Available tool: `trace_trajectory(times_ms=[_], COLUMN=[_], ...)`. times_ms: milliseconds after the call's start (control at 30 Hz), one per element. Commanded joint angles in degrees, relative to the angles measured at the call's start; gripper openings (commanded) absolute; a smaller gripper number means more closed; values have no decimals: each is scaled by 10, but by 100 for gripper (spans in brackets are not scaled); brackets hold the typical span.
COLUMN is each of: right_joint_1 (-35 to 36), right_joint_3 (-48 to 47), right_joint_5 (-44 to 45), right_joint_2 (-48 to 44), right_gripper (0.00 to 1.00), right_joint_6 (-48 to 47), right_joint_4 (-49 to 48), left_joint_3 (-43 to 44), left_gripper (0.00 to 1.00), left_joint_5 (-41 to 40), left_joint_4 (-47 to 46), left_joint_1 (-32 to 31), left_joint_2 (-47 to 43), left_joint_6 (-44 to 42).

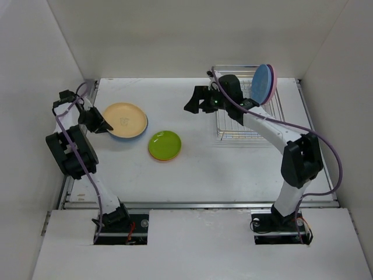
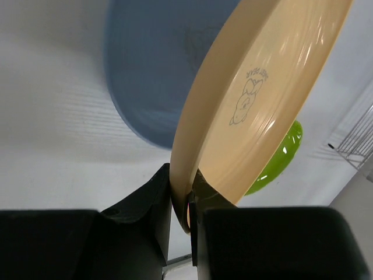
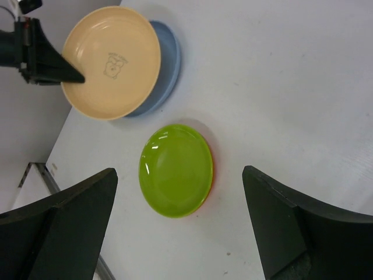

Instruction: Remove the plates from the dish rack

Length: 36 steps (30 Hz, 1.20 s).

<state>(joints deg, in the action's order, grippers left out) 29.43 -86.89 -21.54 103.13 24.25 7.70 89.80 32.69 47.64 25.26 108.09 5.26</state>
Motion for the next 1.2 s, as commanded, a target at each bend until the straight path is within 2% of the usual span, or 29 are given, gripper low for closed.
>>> trace_trajectory(times_ms=[0, 133, 167, 200, 233, 333, 433, 533, 567, 733, 833, 933, 1000, 1067, 1167], right_joint_1=[10, 10, 10, 10, 10, 10, -2, -28, -41, -102, -136, -159, -169, -178, -192], right_joint_3=[22, 32, 32, 32, 38, 38, 18, -29, -43, -149, -200, -249, -274, -305, -329], right_joint_5=[18, 28, 28, 28, 34, 50, 70, 155, 227, 413, 544, 622, 622, 622, 622], right_joint_2=[-41, -53, -53, -60, -60, -72, -88, -101, -101, -72, -34, 9, 59, 99, 125], right_gripper=[94, 94, 94, 94, 94, 94, 95, 96, 99, 100, 100, 100, 91, 80, 74], right_joint_6=[1, -4, -4, -11, -11, -24, -25, -17, -17, -37, -61, -102, -127, -133, -133], right_joint_4=[-8, -8, -8, -2, -2, 13, 51, 128, 149, 254, 267, 267, 262, 257, 240], left_joint_3=[38, 77, 77, 82, 82, 77, 77, 71, 71, 77, 77, 82, 82, 82, 88], left_gripper=[0, 0, 3, 23, 38, 60, 65, 67, 68, 74, 80, 80, 80, 97, 100], left_joint_5=[7, -16, -16, -23, -31, -73, -101, -119, -125, -152, -157, -178, -193, -200, -227], left_joint_4=[-34, -10, -4, 2, 14, 25, 33, 33, 33, 38, 38, 38, 38, 33, 47], left_joint_1=[-2, -2, -2, -2, -7, -15, -33, -45, -45, -67, -74, -79, -79, -85, -95], left_joint_2=[45, 105, 112, 118, 123, 123, 118, 99, 86, 35, -2, -43, -62, -82, -71], left_joint_6=[50, 57, 57, 40, 34, 11, -22, -35, -44, -60, -66, -53, -47, -47, -60])
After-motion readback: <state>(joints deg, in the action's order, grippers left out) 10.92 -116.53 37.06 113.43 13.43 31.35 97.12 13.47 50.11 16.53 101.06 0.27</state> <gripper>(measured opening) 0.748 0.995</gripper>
